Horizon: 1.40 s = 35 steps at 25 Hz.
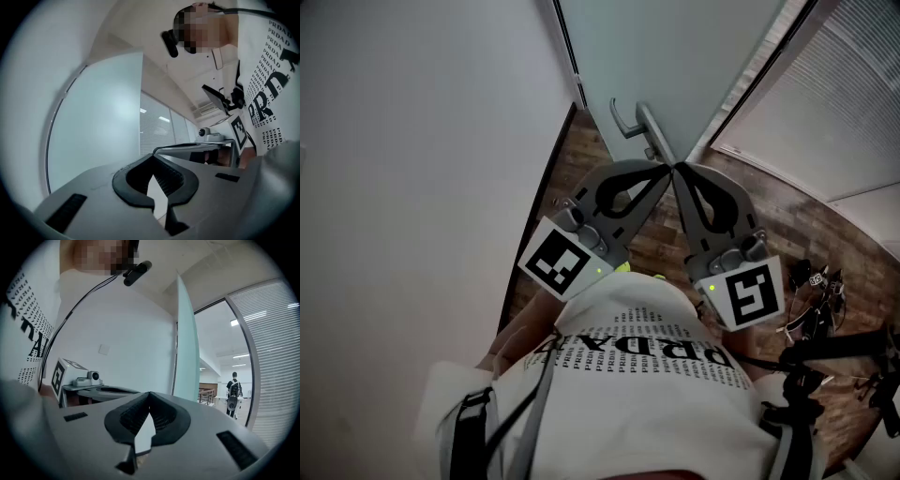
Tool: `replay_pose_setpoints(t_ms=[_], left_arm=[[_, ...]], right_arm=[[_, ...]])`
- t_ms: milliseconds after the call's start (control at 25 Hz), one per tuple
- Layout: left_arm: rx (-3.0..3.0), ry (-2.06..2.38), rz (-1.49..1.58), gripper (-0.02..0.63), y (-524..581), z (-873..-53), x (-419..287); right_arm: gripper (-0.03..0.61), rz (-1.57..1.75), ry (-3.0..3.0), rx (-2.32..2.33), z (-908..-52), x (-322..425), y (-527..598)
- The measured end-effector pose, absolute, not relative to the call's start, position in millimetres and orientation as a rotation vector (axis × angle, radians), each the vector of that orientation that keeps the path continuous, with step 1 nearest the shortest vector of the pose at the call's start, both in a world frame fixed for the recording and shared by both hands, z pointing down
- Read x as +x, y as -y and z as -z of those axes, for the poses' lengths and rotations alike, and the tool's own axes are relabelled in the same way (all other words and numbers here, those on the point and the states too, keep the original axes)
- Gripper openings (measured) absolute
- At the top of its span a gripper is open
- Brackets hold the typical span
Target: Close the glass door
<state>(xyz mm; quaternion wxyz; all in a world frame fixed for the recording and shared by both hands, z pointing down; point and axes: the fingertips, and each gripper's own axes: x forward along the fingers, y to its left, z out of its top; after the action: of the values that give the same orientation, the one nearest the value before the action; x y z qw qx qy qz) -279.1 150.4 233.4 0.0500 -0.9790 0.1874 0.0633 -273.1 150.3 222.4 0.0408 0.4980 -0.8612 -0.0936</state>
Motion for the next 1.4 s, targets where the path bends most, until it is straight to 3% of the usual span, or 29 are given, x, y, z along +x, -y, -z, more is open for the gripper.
replay_pose_setpoints(t_ms=[600,920,1040,1400], left_arm=[[-2.989,-0.562,-0.192,-0.002,-150.4,-231.8,-285.8],[-3.017,-0.56,-0.169,-0.002,-134.2,-239.1,-288.4],[-3.032,-0.548,-0.155,-0.001,-130.5,-245.9,-286.4],[-3.042,-0.56,-0.12,0.0,-120.3,-249.3,-284.5]], right_arm=[[-0.002,0.293,2.615,1.543,-219.4,-276.7,-148.7],[0.0,0.376,2.382,1.778,-210.9,-227.4,-117.5],[0.051,0.381,2.322,1.806,-214.8,-217.1,-104.7],[0.054,0.394,2.316,1.772,-211.2,-215.8,-72.1]])
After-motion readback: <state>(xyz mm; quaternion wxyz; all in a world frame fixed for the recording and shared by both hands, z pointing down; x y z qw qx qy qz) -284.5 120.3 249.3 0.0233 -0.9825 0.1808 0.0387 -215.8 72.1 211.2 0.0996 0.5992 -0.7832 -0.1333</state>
